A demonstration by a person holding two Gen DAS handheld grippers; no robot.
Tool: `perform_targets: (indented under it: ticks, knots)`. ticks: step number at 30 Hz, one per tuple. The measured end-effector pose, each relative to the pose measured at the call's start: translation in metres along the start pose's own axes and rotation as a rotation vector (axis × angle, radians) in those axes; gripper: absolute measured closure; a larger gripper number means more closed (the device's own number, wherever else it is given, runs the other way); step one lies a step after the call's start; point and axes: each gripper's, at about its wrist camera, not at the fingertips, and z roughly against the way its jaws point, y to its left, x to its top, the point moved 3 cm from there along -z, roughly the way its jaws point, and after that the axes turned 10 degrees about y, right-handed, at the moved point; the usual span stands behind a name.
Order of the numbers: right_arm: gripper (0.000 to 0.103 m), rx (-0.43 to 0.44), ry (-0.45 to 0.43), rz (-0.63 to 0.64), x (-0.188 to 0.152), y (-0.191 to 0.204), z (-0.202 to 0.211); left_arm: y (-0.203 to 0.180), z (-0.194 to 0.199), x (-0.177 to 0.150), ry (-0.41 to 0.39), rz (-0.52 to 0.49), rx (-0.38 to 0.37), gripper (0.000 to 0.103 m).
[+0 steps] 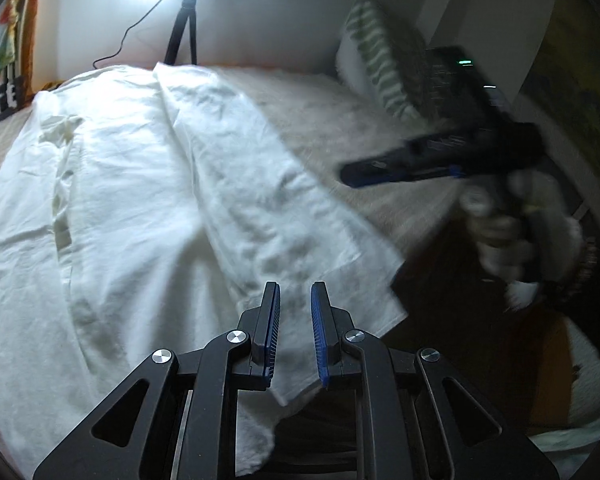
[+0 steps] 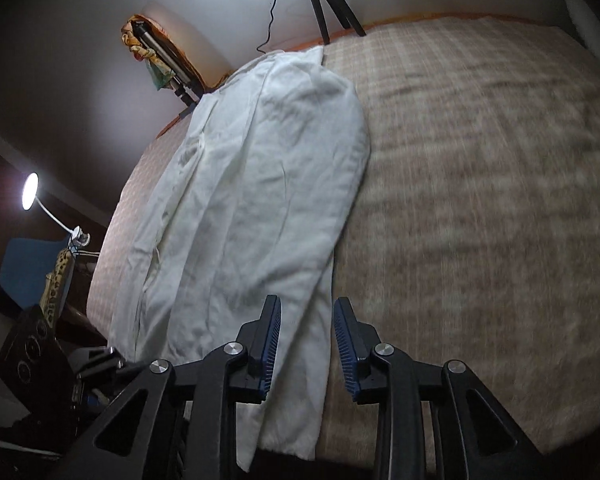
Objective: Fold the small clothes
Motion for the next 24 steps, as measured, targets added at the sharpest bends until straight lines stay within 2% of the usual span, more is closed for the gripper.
perform_targets:
  ticks: [3,7,8,9,10,12,13,16,19,21,24]
  knots:
    - [0.073,0.021,0.011,-0.031,-0.022,-0.006,-0.005,0.009,-0.004,-0.010,0.023,0.053,-0.002,0.089]
    - [0.073,0.047,0.015,-0.047,-0.041,-0.010,-0.008,0.008,0.000,-0.019,0.009,0.044,0.033,0.088]
    - [0.073,0.058,0.016,-0.050,-0.044,-0.009,-0.008,0.004,0.002,-0.020,0.004,0.026,0.032,0.084]
    - [0.075,0.069,0.016,-0.053,-0.046,-0.009,-0.009,-0.002,0.004,-0.020,-0.004,0.004,0.034,0.074]
    - [0.079,0.086,0.021,-0.060,-0.049,-0.009,-0.010,-0.009,0.006,-0.019,-0.017,-0.018,0.036,0.068]
    - [0.088,0.124,0.031,-0.071,-0.053,-0.009,-0.013,-0.021,0.006,-0.019,-0.038,-0.057,0.032,0.049]
    - [0.095,0.136,0.035,-0.076,-0.054,-0.008,-0.014,-0.028,0.004,-0.018,-0.041,-0.079,0.031,0.048]
    - [0.100,0.193,0.023,-0.103,-0.056,-0.008,-0.012,-0.046,-0.005,-0.015,-0.030,-0.131,0.020,0.047]
    - [0.102,0.261,-0.010,-0.137,-0.057,-0.009,-0.003,-0.066,-0.017,-0.012,-0.040,-0.205,0.045,0.045]
    - [0.103,0.276,-0.023,-0.137,-0.055,-0.006,0.001,-0.076,-0.025,-0.009,-0.048,-0.241,0.068,0.045]
    - [0.103,0.299,-0.024,-0.133,-0.051,-0.001,0.005,-0.081,-0.038,-0.004,-0.046,-0.247,0.116,0.045]
